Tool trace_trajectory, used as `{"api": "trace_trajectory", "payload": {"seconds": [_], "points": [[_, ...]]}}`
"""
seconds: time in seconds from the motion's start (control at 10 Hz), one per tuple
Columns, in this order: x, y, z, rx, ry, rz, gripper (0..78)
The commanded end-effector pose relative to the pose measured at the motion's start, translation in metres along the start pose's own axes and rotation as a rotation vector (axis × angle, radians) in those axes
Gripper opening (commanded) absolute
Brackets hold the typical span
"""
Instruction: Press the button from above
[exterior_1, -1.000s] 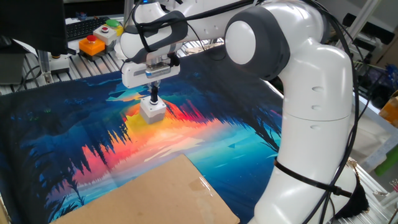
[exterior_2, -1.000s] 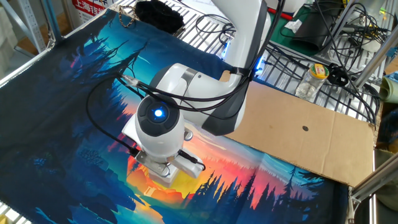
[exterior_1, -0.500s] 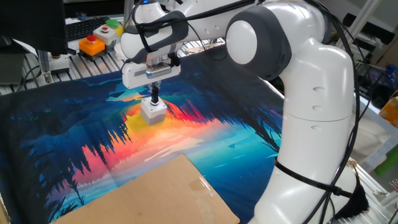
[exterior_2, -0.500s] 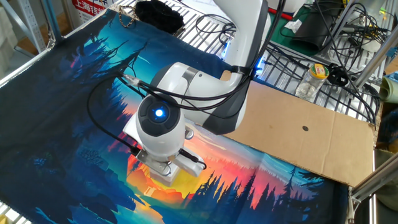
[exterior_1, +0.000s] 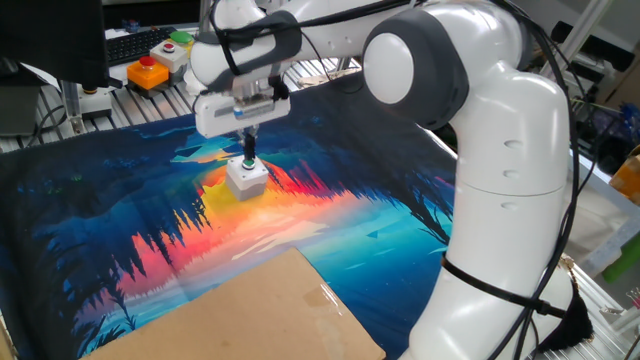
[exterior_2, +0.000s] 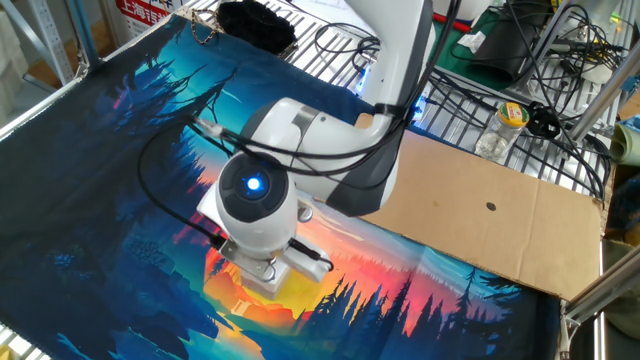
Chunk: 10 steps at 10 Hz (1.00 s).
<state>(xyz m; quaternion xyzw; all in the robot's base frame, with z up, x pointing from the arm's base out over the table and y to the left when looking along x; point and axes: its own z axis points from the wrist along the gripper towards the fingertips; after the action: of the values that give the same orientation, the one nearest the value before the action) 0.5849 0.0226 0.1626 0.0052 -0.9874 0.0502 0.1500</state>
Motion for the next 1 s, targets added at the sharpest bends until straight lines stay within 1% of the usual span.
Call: {"api": "trace_trajectory", "payload": {"seconds": [0.1, 0.2, 0.3, 0.5, 0.6, 0.7, 1.0], "points": [[0.0267, -0.0075, -0.0757, -0.071, -0.058, -0.022, 0.0], [0.0274, -0.0094, -0.0796, -0.079, -0.132, -0.024, 0.0], [0.0267, -0.0099, -0.0793, -0.087, -0.171, -0.027, 0.0], [0.0266, -0.0100, -0.0792, -0.089, -0.206, -0.032, 0.0], [0.0265, -0.0102, -0.0792, -0.094, -0.229, -0.025, 0.0], [0.0265, -0.0103, -0.0792, -0.096, -0.237, -0.012, 0.0], [0.0265, -0.0106, -0.0793, -0.094, -0.248, -0.002, 0.0]]}}
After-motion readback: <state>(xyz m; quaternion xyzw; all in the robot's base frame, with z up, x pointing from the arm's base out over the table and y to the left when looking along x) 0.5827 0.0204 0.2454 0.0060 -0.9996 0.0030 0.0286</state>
